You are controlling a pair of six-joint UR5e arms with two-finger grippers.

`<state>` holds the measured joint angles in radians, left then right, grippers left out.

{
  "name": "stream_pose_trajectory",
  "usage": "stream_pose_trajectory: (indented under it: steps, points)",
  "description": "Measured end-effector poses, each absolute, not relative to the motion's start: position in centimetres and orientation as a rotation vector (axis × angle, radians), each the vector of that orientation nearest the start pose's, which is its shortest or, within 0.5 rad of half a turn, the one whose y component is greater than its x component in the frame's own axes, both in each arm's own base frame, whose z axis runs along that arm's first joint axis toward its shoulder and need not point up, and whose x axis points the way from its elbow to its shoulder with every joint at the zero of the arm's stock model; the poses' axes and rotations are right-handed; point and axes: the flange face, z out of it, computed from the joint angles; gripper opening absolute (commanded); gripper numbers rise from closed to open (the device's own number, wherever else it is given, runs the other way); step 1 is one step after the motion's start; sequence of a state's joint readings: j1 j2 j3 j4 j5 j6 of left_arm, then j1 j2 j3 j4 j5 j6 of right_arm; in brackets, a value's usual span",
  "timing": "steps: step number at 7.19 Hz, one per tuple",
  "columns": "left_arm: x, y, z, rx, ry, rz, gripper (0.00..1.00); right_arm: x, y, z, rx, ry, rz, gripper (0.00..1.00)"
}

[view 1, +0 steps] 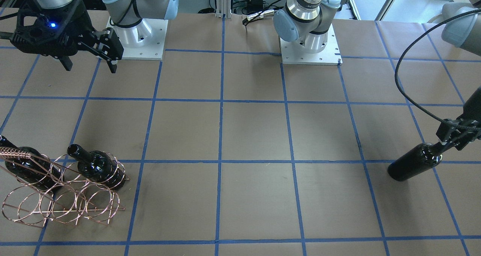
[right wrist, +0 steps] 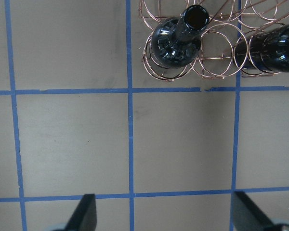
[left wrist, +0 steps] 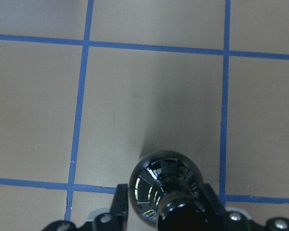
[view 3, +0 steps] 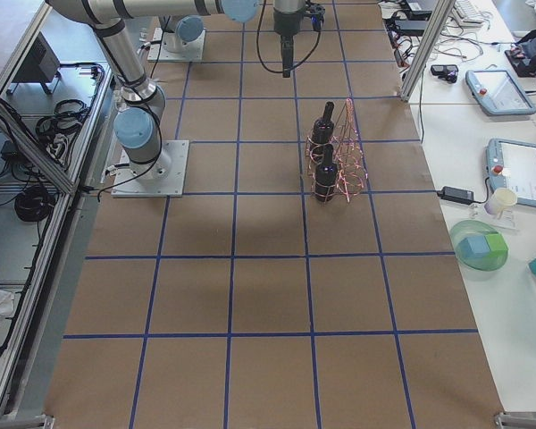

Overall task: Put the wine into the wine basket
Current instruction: 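Close the left gripper on the black bottle's neck, then lift the bottle with the left gripper and swing it upright toward the table center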

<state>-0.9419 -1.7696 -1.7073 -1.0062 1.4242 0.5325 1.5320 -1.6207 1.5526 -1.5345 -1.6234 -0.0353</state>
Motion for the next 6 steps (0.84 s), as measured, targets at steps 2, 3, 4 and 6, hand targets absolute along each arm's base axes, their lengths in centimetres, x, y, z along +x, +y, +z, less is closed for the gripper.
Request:
stream_pose_trajectory:
  steps: [2,3,4,6]
  points:
    - [21.80,-55.11,37.71,-0.117,3.104,-0.429,0.51,10.94,-47.48,52.04,0.008,3.195,-0.053,1.00]
    - [21.76,-55.11,37.72,-0.112,3.106,-0.433,0.51,10.94,-47.22,52.25,0.008,3.195,-0.054,1.00]
    - [21.66,-55.15,37.69,-0.108,3.115,-0.441,0.43,10.93,-47.05,52.36,0.009,3.196,-0.054,1.00]
    - [21.48,-55.21,37.62,-0.096,3.131,-0.453,0.20,10.91,-46.91,52.43,0.009,3.198,-0.051,1.00]
